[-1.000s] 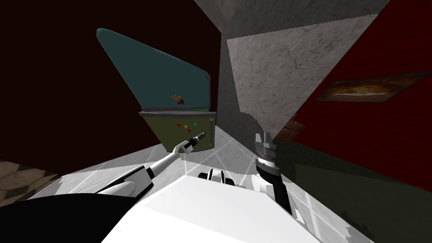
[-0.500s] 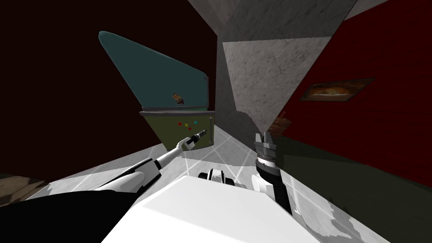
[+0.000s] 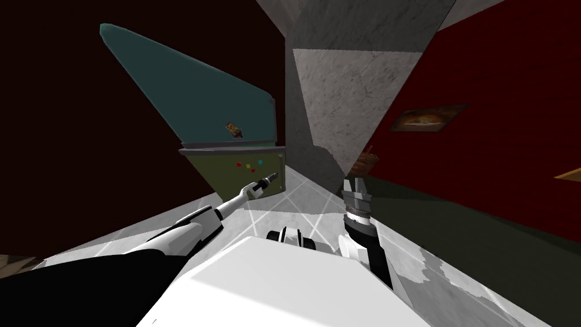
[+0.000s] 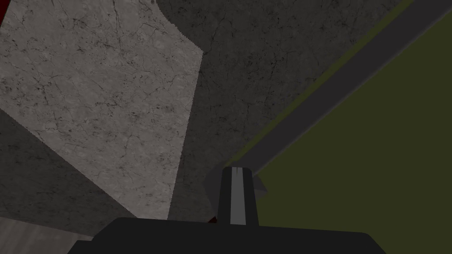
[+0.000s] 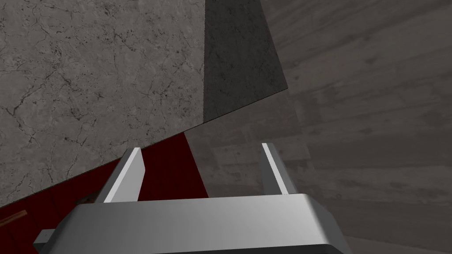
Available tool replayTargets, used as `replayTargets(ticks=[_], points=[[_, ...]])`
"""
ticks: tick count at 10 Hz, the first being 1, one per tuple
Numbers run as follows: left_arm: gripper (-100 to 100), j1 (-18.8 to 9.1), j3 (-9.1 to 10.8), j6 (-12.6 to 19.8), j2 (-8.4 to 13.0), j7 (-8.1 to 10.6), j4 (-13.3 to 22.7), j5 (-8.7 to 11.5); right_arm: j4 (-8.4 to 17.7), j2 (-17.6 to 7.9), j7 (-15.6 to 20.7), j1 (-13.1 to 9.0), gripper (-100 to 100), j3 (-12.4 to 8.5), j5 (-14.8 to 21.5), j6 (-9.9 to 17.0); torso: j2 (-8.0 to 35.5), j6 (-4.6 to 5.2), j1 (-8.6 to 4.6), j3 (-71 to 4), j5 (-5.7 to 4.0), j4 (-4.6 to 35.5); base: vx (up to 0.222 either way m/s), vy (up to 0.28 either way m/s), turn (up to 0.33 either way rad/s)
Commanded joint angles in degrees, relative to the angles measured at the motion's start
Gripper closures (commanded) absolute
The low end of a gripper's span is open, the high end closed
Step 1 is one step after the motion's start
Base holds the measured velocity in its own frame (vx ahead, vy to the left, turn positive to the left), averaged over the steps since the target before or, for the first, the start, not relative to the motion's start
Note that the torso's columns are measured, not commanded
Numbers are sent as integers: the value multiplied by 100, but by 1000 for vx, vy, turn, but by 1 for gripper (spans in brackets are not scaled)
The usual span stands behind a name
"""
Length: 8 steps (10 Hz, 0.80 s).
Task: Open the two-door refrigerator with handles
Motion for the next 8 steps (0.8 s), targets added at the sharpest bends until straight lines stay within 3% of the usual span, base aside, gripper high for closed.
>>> replayTargets(ticks=[1,2,4,5,7,8], points=[[100,-198,-12,-38,12,8,448,9,0,0,0,2,0,0,0,0,-71,3,-1,-45,2,-23,-34,21,9],[100,-464,-215,-196,-13,40,604,235,-1,0,0,4,0,0,0,-1,-114,7,-14,-74,-1,-38,-263,26,-369],[100,-744,-215,-196,-13,40,853,235,0,0,0,0,0,0,0,0,5,4,-15,0,-4,-1,-283,29,-132],[100,-914,-215,-196,-13,40,1104,235,0,0,0,2,0,0,0,0,-40,1,-16,-24,-4,-11,-60,-10,46],[100,-914,-215,-196,-13,40,1306,235,-1,0,0,5,0,0,0,-1,-111,7,-19,-73,-3,-38,22,-13,6],[100,-1196,-418,-353,-37,72,1572,460,-1,0,0,5,0,0,0,-1,-92,9,-16,-62,-2,-33,-243,-38,-390]])
